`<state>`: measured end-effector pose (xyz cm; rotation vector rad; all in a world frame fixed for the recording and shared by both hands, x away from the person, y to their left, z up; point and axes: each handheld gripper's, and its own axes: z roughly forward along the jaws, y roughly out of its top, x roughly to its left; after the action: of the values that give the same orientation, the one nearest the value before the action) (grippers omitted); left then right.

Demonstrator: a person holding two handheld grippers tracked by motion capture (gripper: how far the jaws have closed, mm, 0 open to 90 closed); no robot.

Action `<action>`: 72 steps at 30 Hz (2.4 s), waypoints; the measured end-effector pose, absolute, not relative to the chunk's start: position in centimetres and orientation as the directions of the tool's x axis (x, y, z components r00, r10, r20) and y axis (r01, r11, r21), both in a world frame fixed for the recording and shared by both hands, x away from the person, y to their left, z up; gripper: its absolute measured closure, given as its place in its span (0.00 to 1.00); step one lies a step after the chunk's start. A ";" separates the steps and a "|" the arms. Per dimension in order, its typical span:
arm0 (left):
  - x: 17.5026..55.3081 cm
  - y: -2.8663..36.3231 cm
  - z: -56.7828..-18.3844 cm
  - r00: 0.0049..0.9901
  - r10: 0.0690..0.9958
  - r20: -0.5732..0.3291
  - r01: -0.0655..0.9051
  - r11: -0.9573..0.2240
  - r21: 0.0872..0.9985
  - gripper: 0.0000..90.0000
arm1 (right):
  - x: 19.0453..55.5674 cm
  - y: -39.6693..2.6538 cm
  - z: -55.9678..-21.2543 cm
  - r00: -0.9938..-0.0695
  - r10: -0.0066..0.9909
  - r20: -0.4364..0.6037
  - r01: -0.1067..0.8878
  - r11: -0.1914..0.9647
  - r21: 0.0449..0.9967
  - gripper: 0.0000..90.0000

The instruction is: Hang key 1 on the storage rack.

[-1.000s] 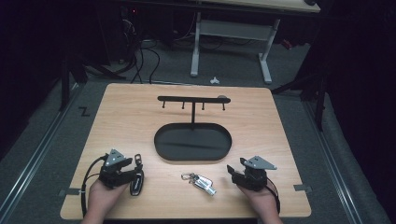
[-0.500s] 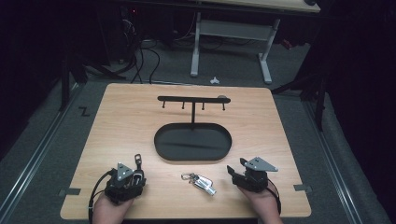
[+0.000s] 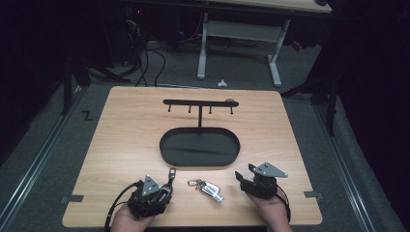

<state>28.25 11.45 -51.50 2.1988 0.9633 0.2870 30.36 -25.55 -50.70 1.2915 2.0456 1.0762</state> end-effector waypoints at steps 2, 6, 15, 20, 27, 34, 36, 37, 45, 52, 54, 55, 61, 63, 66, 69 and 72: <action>28.2 10.8 -51.4 0.712 0.696 -0.093 0.551 -0.472 0.689 0.50 | 30.4 -25.5 -50.8 -0.434 0.901 0.008 0.517 0.242 0.821 0.43; 27.9 9.7 -51.2 0.745 0.659 -0.103 0.525 -0.484 0.700 0.48 | 30.4 -25.3 -50.8 -0.438 0.899 0.008 0.520 0.246 0.818 0.43; 27.3 13.6 -50.0 0.699 0.714 -0.042 0.487 -0.432 0.759 0.61 | 30.3 -25.6 -50.8 -0.433 0.901 0.016 0.521 0.236 0.820 0.43; 27.5 13.5 -51.0 0.691 0.722 -0.032 0.515 -0.461 0.723 0.64 | 30.3 -25.5 -50.7 -0.437 0.899 0.017 0.518 0.237 0.822 0.43; 27.0 10.7 -51.8 0.745 0.667 -0.003 0.479 -0.532 0.699 0.62 | 30.4 -25.4 -50.8 -0.440 0.898 0.025 0.521 0.232 0.821 0.44; 27.5 7.8 -51.8 0.788 0.615 -0.013 0.443 -0.554 0.705 0.62 | 30.3 -25.3 -50.9 -0.439 0.898 0.025 0.525 0.234 0.818 0.44; 27.6 7.2 -51.9 0.805 0.593 -0.024 0.433 -0.558 0.708 0.62 | 30.3 -25.4 -50.9 -0.439 0.898 0.027 0.526 0.233 0.818 0.43; 27.6 7.2 -51.8 0.807 0.590 -0.022 0.429 -0.559 0.710 0.60 | 30.3 -25.4 -50.8 -0.440 0.898 0.035 0.531 0.228 0.816 0.43; 31.1 14.6 -47.3 0.651 0.759 -0.021 0.415 -0.332 0.847 0.53 | 30.6 -23.4 -48.8 -0.494 0.869 0.034 0.531 0.271 0.803 0.48; 32.4 21.4 -48.9 0.486 0.873 -0.037 0.485 -0.234 0.842 0.49 | 31.6 -17.7 -47.2 -0.631 0.775 0.033 0.554 0.420 0.719 0.50; 32.4 22.7 -48.8 0.457 0.887 -0.071 0.491 -0.185 0.852 0.49 | 32.1 -16.4 -47.0 -0.655 0.754 0.041 0.566 0.454 0.689 0.50; 32.5 23.6 -48.6 0.427 0.901 -0.078 0.476 -0.150 0.867 0.48 | 32.5 -15.1 -46.9 -0.674 0.738 0.043 0.579 0.491 0.651 0.50; 32.8 25.4 -49.1 0.353 0.928 -0.116 0.478 -0.072 0.875 0.46 | 33.3 -11.9 -47.1 -0.719 0.693 0.053 0.602 0.581 0.548 0.53; 32.8 25.9 -49.1 0.334 0.934 -0.127 0.473 -0.050 0.880 0.45 | 33.7 -10.4 -47.2 -0.747 0.663 0.046 0.596 0.637 0.489 0.55; 32.8 26.0 -49.0 0.339 0.931 -0.132 0.472 -0.047 0.880 0.45 | 34.0 -9.3 -47.3 -0.755 0.654 0.041 0.598 0.662 0.451 0.57; 32.8 25.7 -49.1 0.357 0.922 -0.149 0.478 -0.043 0.877 0.45 | 34.8 -7.6 -47.8 -0.777 0.629 0.029 0.590 0.711 0.383 0.59; 32.8 25.6 -49.1 0.365 0.919 -0.149 0.478 -0.047 0.877 0.46 | 35.2 -6.9 -48.1 -0.778 0.628 0.036 0.595 0.717 0.363 0.62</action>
<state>32.79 25.56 -49.10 1.6790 1.2555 0.5847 35.16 -6.88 -48.05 1.0091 2.8269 0.5510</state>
